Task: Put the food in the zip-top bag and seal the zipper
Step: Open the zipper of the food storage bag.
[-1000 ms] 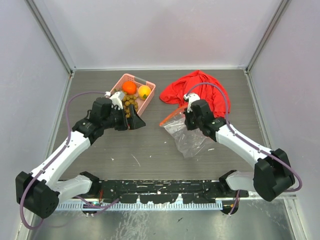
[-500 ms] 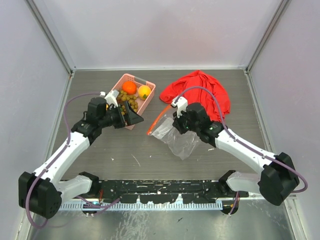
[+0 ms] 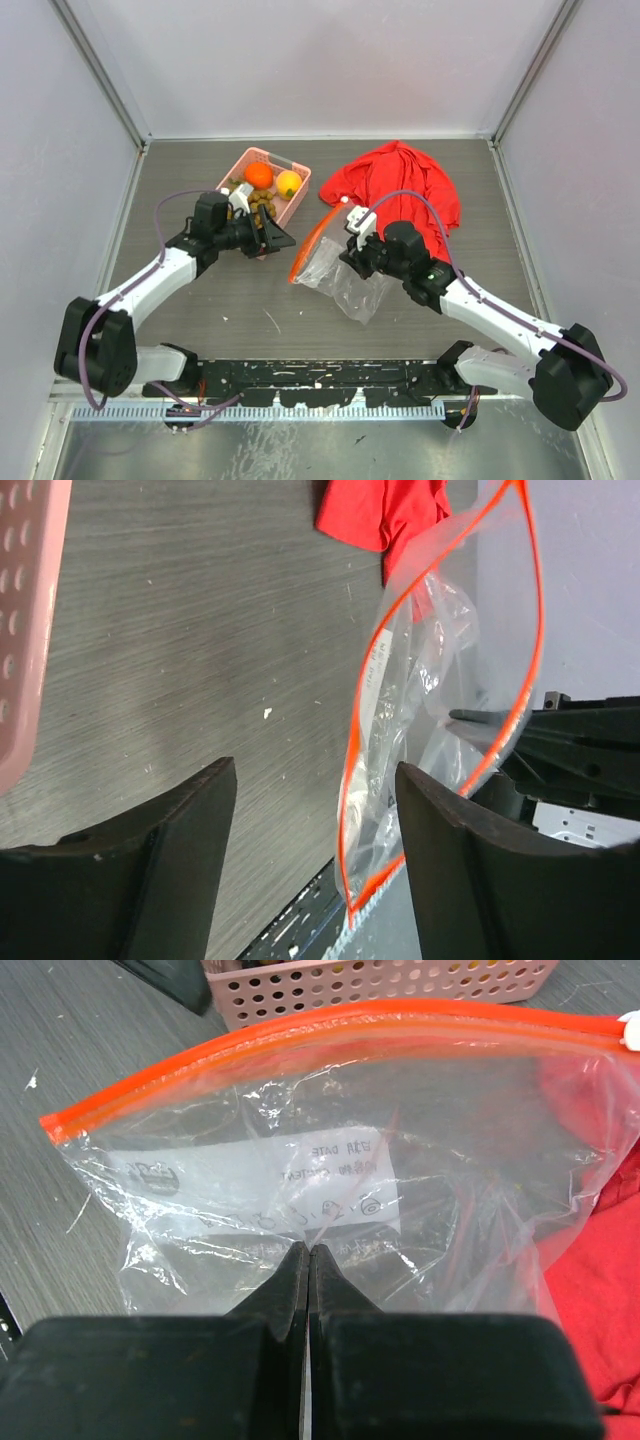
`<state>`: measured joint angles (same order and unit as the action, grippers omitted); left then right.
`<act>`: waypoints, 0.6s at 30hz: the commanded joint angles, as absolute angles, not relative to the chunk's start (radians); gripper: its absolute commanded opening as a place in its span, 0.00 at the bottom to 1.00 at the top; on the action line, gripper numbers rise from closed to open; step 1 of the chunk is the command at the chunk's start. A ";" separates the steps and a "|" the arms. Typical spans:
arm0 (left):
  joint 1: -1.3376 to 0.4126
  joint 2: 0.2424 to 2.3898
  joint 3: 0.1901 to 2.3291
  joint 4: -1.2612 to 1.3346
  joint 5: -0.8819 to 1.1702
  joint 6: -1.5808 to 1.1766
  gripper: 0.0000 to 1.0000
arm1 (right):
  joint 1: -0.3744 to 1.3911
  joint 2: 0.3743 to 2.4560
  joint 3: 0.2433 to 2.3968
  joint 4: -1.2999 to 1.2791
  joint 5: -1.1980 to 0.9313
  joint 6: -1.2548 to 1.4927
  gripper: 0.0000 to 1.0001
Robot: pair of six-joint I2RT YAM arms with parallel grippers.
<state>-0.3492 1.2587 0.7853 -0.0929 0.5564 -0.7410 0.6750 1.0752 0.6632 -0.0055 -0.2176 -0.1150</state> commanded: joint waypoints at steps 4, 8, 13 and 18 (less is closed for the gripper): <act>-0.369 1.344 0.824 0.050 0.692 -0.776 0.61 | 0.681 1.084 0.650 0.138 -0.278 -0.126 0.01; -0.389 1.363 0.824 0.045 0.671 -0.761 0.61 | 0.684 1.085 0.646 0.149 -0.286 -0.125 0.01; -0.414 1.393 0.820 0.060 0.662 -0.765 0.58 | 0.685 1.081 0.634 0.170 -0.289 -0.117 0.01; -0.453 1.419 0.822 0.072 0.632 -0.765 0.49 | 0.685 1.093 0.632 0.170 -0.291 -0.119 0.01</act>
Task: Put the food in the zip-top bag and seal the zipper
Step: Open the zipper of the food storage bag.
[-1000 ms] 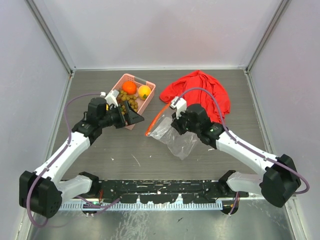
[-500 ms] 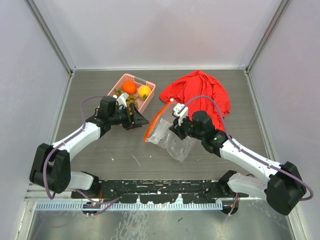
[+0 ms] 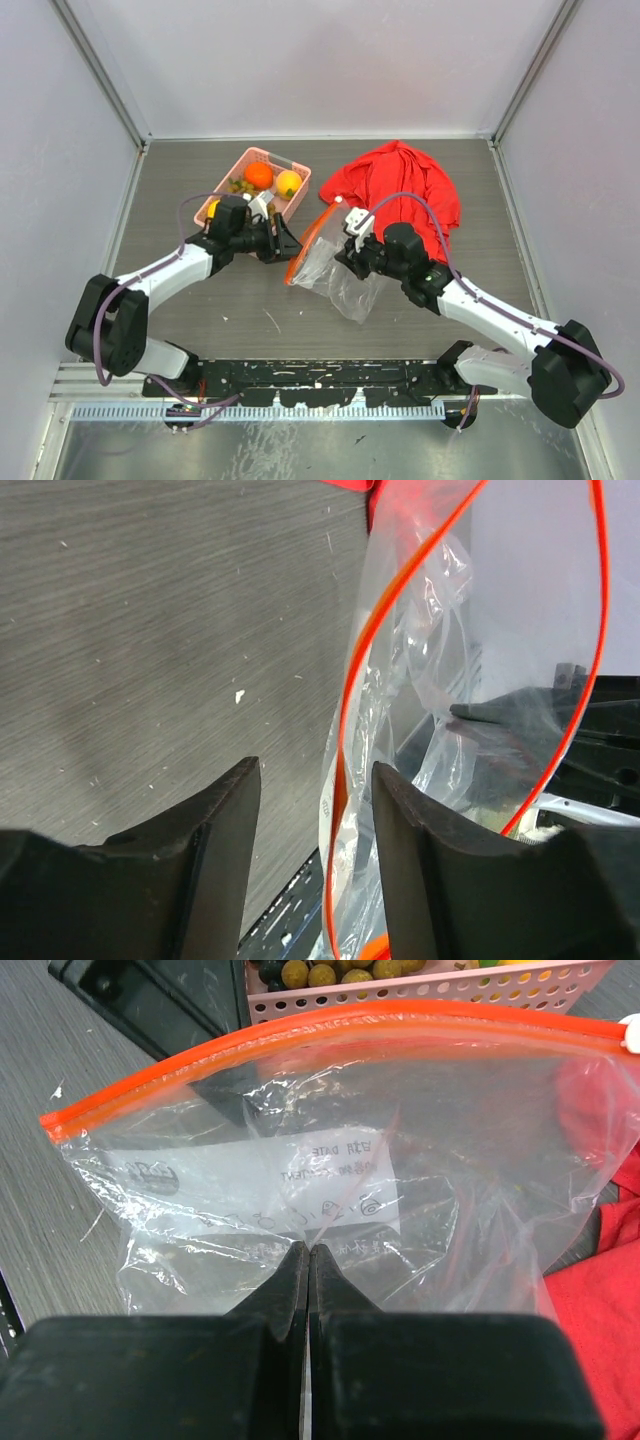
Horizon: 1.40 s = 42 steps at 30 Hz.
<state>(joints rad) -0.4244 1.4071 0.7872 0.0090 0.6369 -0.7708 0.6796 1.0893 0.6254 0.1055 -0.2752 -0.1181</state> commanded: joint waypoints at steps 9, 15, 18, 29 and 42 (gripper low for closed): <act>-0.514 1.307 0.817 0.027 0.442 -0.707 0.01 | 0.686 1.058 0.610 0.173 -0.241 -0.061 0.06; -0.591 1.184 0.841 -0.083 0.227 -0.607 0.00 | 0.686 1.017 0.630 0.137 -0.178 0.059 0.31; -0.654 1.149 0.868 -0.144 0.086 -0.545 0.00 | 0.686 0.979 0.645 0.105 -0.121 0.156 0.41; -0.904 1.160 1.034 -0.246 -0.335 -0.316 0.00 | 0.686 0.922 0.834 -0.133 0.015 0.364 0.75; -1.078 1.304 1.194 -0.165 -0.629 -0.099 0.00 | 0.687 0.931 0.948 -0.222 0.169 0.588 0.92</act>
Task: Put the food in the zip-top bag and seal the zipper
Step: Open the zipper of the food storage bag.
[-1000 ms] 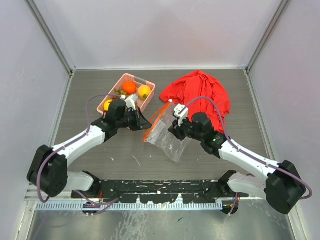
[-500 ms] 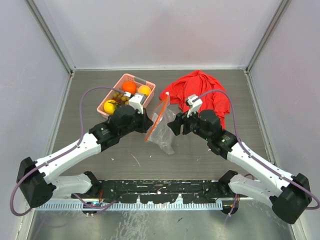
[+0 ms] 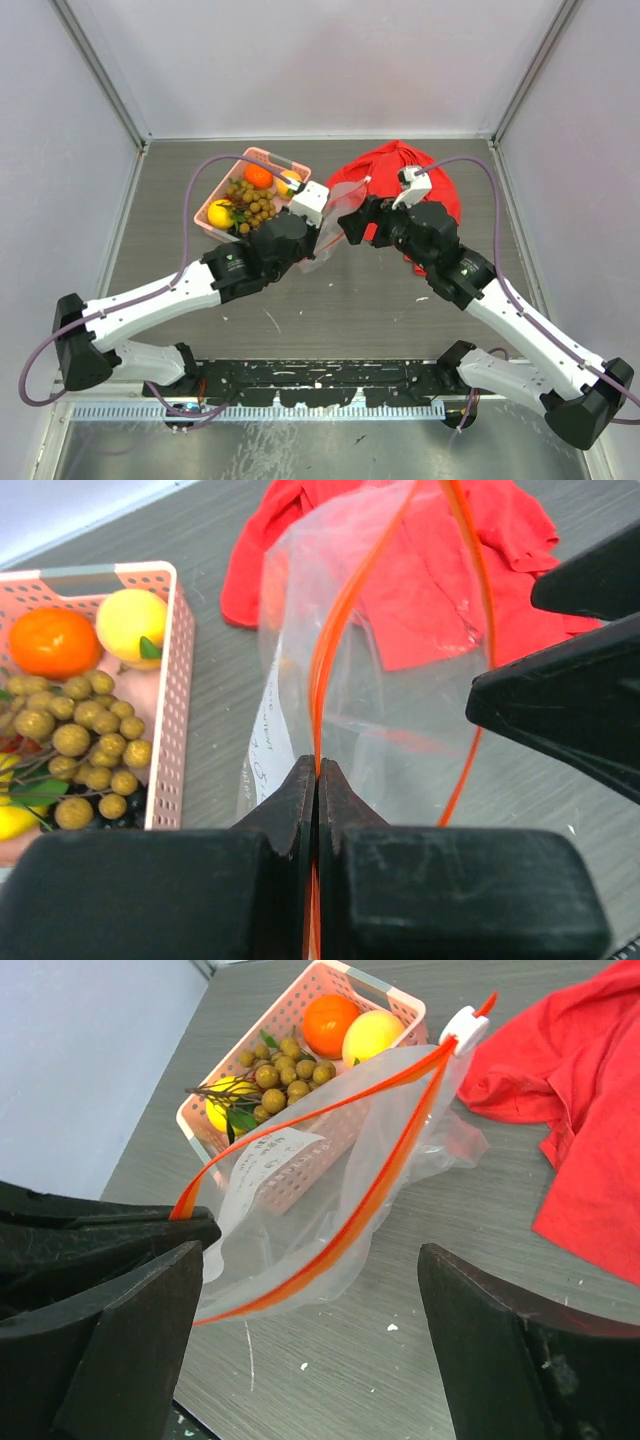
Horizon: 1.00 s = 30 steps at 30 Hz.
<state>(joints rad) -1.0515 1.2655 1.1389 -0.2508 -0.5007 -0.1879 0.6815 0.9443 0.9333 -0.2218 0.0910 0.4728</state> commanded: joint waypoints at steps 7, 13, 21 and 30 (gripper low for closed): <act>-1.110 1.347 1.204 -0.120 -0.666 -0.074 0.00 | 0.687 0.992 0.889 -0.148 0.187 0.685 0.90; -1.125 1.365 1.212 -0.117 -0.708 -0.070 0.00 | 0.686 1.039 0.814 -0.136 0.234 0.766 0.84; -1.129 1.401 1.209 -0.115 -0.701 -0.094 0.00 | 0.687 1.076 0.759 -0.123 0.242 0.770 0.76; -1.129 1.415 1.213 -0.189 -0.658 -0.125 0.04 | 0.687 1.077 0.785 -0.169 0.278 0.678 0.31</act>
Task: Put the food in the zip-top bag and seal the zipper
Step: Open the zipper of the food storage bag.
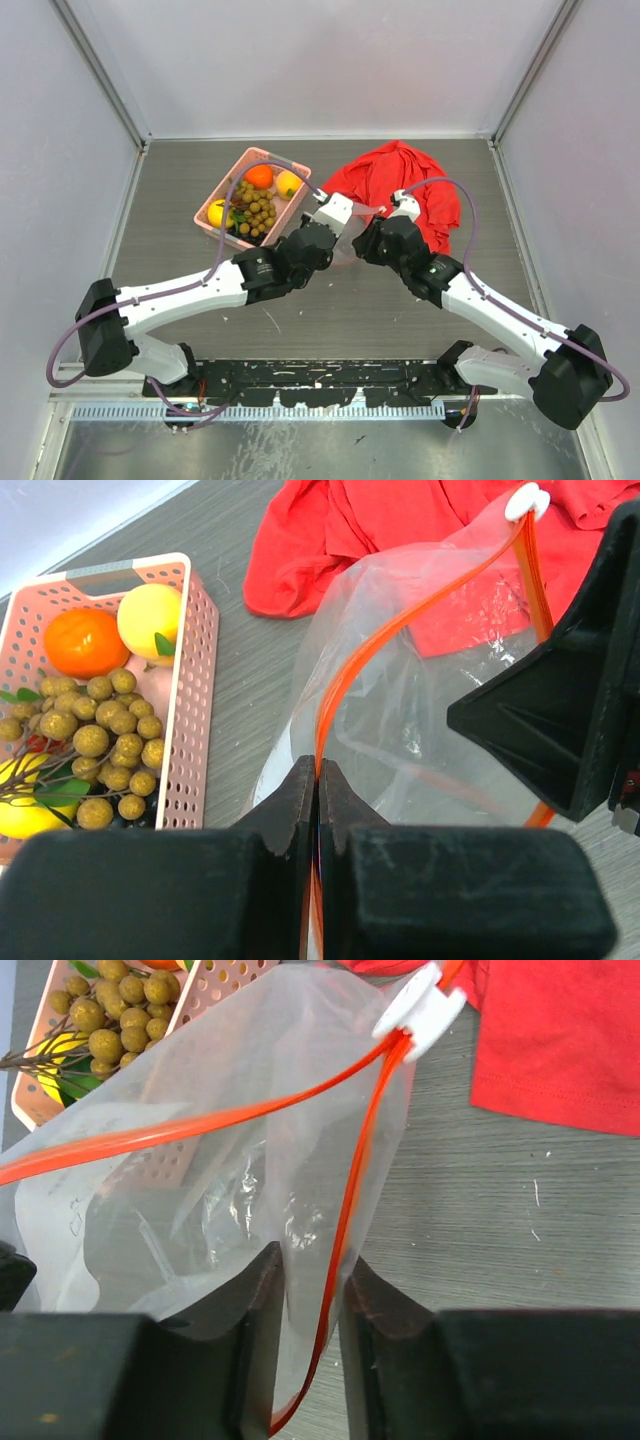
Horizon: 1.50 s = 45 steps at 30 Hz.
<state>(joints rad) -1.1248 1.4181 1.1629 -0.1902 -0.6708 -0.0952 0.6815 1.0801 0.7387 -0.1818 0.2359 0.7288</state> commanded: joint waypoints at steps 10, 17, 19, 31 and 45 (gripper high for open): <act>-1.128 1.463 1.285 -0.304 -0.564 -0.144 0.36 | 0.686 1.114 0.912 -0.263 0.262 0.569 0.03; -1.113 1.503 1.318 -0.337 -0.574 -0.146 0.44 | 0.687 1.132 0.963 -0.293 0.249 0.518 0.01; -1.107 1.509 1.316 -0.332 -0.576 -0.146 0.36 | 0.686 1.134 0.965 -0.294 0.247 0.511 0.01; -1.102 1.478 1.276 -0.275 -0.588 -0.264 0.00 | 0.690 1.098 0.865 -0.214 0.258 0.613 0.37; -1.102 1.458 1.243 -0.221 -0.622 -0.326 0.00 | 0.706 1.115 0.835 -0.197 0.327 0.654 0.49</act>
